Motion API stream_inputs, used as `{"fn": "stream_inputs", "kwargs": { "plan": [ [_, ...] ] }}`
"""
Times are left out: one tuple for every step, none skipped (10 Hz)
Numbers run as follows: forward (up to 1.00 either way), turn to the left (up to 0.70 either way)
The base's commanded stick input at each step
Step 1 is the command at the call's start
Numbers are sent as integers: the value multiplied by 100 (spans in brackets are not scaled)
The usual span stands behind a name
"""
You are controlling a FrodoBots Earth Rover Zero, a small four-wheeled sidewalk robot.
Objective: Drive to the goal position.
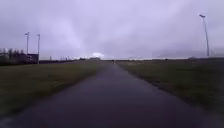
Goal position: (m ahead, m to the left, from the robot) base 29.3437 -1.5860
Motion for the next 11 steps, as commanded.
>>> {"fn": "stream_inputs", "kwargs": {
  "plan": [
    [100,-2],
    [100,-30],
    [100,-34],
    [100,-33],
    [100,-15],
    [100,0],
    [100,0],
    [100,0],
    [100,0],
    [100,0],
    [100,0]
  ]
}}
